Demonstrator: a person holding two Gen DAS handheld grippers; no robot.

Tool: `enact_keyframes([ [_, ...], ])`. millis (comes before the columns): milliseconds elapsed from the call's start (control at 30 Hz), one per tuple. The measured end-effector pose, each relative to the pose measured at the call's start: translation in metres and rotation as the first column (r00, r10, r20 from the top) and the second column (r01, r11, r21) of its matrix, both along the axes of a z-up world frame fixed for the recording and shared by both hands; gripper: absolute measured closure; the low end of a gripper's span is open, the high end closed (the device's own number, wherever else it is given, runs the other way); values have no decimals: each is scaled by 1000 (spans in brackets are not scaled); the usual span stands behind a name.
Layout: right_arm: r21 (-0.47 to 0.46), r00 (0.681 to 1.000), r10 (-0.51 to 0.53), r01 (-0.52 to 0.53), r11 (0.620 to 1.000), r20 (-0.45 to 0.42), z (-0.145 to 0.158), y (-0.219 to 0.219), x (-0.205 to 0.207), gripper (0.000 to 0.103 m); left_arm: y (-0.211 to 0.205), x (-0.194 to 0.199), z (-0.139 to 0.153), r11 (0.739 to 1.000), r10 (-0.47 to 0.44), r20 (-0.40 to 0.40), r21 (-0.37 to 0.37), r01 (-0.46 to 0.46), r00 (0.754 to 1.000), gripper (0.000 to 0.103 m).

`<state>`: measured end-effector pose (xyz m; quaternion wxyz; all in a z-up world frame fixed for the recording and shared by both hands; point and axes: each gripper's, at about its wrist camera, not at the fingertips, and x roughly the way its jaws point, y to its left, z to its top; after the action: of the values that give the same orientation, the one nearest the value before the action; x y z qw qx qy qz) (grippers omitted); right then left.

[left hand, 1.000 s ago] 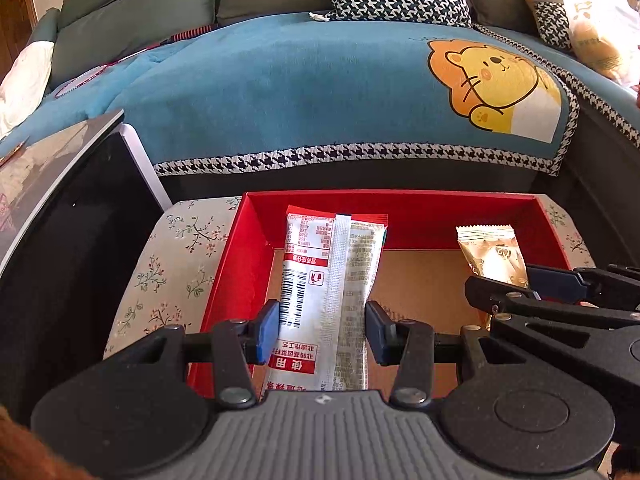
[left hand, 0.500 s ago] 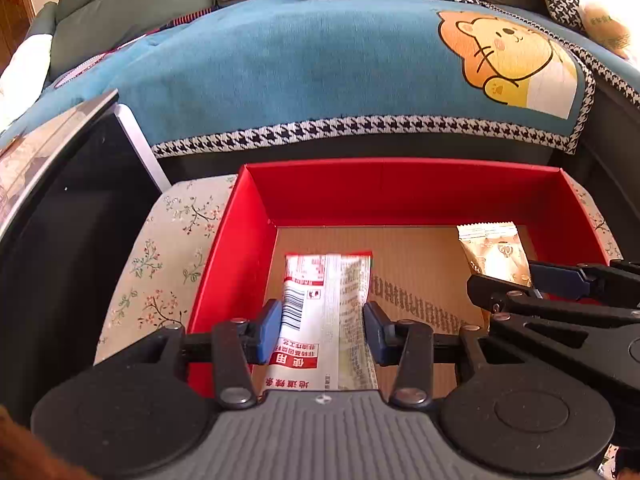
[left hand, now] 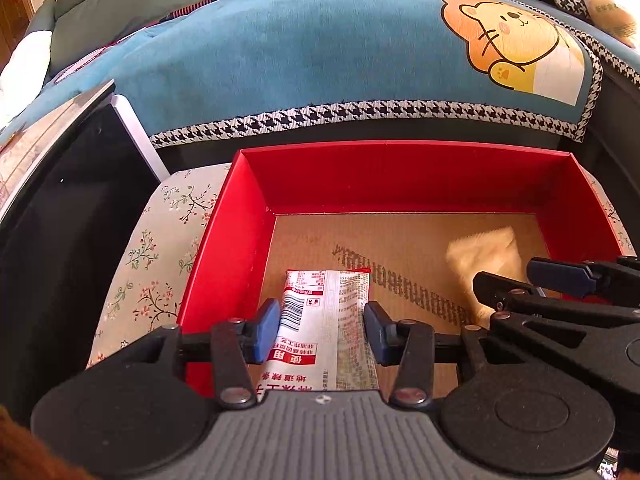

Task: Organize snacks
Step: 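Lower and release snack bar into red box while right tool drops gold packet inside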

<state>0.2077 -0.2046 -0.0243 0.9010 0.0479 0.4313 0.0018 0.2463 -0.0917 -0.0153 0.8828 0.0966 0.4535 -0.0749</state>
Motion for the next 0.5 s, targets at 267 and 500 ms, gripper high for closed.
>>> enact_keyframes([
  [267, -13, 1000, -14, 14, 1000, 4, 2, -2, -1, 49, 1, -3, 4, 1000, 0, 17, 8, 0, 1000, 11],
  [500, -23, 999, -26, 27, 999, 20, 11, -4, -8, 47, 1, -11, 15, 1000, -4, 50, 4, 4, 999, 10],
])
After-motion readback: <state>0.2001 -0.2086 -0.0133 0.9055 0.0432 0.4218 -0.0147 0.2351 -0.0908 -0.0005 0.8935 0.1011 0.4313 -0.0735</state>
